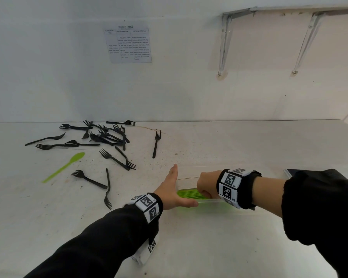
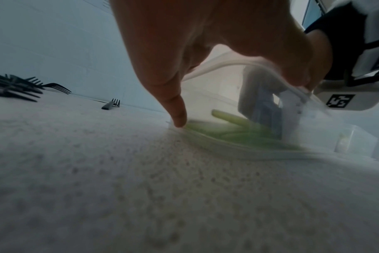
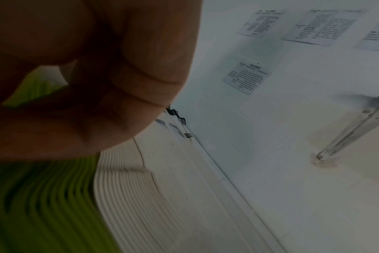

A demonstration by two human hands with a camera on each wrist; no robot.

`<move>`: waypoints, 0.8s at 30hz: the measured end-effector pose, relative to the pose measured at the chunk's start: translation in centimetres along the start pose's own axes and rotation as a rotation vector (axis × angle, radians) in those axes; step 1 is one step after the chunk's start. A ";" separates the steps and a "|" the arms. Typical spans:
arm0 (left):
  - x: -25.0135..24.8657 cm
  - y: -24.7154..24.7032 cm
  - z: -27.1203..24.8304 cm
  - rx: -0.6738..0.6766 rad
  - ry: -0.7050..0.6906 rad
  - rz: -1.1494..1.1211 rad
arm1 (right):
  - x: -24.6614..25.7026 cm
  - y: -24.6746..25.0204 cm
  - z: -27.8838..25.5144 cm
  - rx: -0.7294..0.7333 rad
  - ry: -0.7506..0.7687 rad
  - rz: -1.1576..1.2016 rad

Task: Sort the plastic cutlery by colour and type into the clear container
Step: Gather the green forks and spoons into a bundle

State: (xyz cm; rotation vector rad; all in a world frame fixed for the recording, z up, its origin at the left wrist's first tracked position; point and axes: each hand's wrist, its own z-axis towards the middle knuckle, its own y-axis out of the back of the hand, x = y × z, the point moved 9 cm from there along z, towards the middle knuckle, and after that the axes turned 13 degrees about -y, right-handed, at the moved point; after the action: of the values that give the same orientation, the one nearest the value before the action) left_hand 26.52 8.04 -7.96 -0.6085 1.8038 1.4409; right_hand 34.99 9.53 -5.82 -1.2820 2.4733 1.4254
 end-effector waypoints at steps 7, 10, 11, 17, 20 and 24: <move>-0.2 0.1 0.0 -0.002 -0.011 0.000 | 0.6 0.1 -0.9 0.061 0.121 0.000; -0.2 0.0 0.0 0.002 -0.017 -0.001 | 0.2 0.3 -0.9 0.013 0.115 0.026; -0.2 0.0 0.0 0.005 -0.018 -0.001 | -0.1 0.5 -0.9 -0.003 0.103 0.053; -0.2 0.0 0.0 0.004 -0.020 -0.002 | -4.5 1.1 -1.2 -0.025 -0.040 0.253; -0.3 0.0 0.0 0.005 -0.023 0.005 | -5.0 -0.8 -1.1 0.053 -0.080 0.151; -0.1 0.0 0.0 0.002 -0.020 0.000 | -4.9 -1.5 -1.0 0.041 -0.103 0.130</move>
State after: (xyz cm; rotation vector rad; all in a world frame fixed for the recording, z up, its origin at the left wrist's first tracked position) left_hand 26.60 8.07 -7.84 -0.5913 1.7889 1.4403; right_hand 39.58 11.59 -4.37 -1.0297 2.5443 1.4197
